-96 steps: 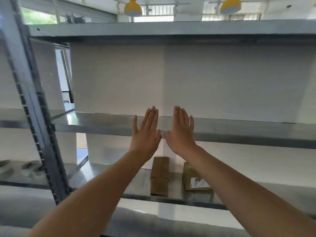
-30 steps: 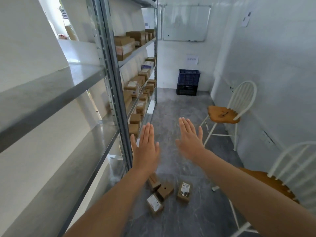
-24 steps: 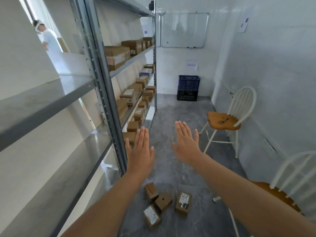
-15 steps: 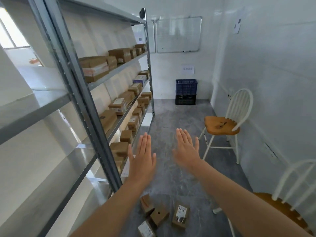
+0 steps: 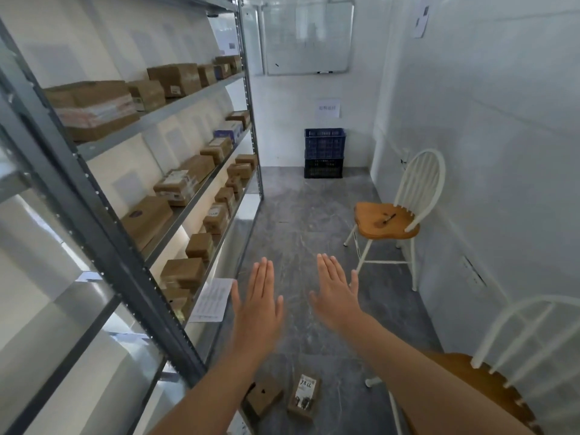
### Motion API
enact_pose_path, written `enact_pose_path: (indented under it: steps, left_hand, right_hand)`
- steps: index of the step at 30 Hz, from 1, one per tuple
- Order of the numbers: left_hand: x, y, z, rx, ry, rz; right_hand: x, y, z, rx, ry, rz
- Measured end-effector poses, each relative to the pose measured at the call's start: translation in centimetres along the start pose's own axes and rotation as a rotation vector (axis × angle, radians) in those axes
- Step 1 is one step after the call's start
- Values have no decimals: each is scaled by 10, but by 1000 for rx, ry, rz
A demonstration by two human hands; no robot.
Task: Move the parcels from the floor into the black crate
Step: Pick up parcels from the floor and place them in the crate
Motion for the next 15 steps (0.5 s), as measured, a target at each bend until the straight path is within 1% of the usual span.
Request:
enact_pose_path:
  steps: [3,6,11,15]
  left_hand:
    - [14,13,9,-34,15,-8]
    - [31,24,23,-18,35,-15]
    - [55,39,65,-49,50,-44]
    - [65,47,97,-34,65,-79]
  right_hand:
    - [11,2,16,4,16,19]
    - [19,10,32,-12,26,24]
    - [21,16,77,1,14,-20]
    - [21,15,116,44,22,-86]
Point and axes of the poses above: each hand's wrist, its own z-axis towards the middle knuckle, its own x-axis out of the palm, y = z × x, the point moved 9 cm from there along z, towards the middle knuckle, and after that the axes turned 11 degrees about -y, right-handed, at the moved point
